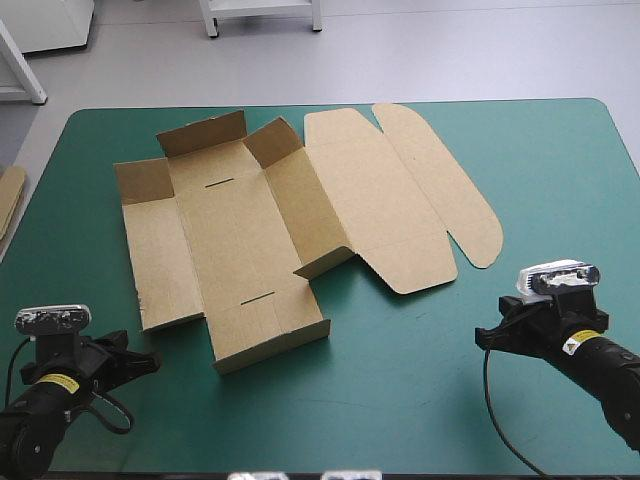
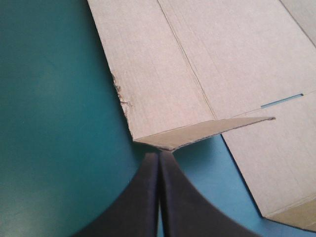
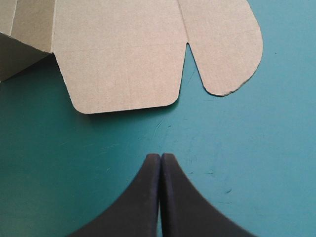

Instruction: Fold the box

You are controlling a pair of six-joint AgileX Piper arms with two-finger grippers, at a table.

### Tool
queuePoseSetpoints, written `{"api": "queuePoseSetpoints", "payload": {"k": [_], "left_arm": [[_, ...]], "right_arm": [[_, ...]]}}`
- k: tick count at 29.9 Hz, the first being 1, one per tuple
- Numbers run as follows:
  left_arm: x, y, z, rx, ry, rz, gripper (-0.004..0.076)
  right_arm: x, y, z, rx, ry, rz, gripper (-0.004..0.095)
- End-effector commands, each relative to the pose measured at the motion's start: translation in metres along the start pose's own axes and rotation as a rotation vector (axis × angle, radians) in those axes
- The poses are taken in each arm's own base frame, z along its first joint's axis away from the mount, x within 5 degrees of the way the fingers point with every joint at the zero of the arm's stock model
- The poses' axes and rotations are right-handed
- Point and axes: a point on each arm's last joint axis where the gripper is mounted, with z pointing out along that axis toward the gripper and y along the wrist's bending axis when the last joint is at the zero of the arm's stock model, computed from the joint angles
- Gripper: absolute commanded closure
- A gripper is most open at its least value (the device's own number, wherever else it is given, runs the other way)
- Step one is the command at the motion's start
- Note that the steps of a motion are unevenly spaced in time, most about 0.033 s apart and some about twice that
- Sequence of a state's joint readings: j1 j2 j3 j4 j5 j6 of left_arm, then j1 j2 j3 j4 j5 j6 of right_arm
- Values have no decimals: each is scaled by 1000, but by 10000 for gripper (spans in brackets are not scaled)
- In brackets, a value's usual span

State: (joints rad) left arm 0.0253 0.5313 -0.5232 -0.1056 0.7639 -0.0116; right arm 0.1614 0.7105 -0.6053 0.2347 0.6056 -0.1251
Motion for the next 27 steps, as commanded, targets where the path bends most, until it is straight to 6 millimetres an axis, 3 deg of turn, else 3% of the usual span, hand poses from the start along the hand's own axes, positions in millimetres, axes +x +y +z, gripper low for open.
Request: {"api": "queuePoseSetpoints", "payload": {"k": [1,12,21,27], "left_arm": [[-14,-3,-5,16,-88,-1,733],[-23,-4,0,31,-79,-55,732],[-79,-16,25,109,21,-39,723],[-116,-23,59,240,115,-55,716]], "right_arm": [[-13,1,-5,-1,-80,8,927],[-14,1,-2,1,-76,12,927],[-31,1,15,-12,-28,46,927],[-49,2,23,-18,-19,52,927]]}}
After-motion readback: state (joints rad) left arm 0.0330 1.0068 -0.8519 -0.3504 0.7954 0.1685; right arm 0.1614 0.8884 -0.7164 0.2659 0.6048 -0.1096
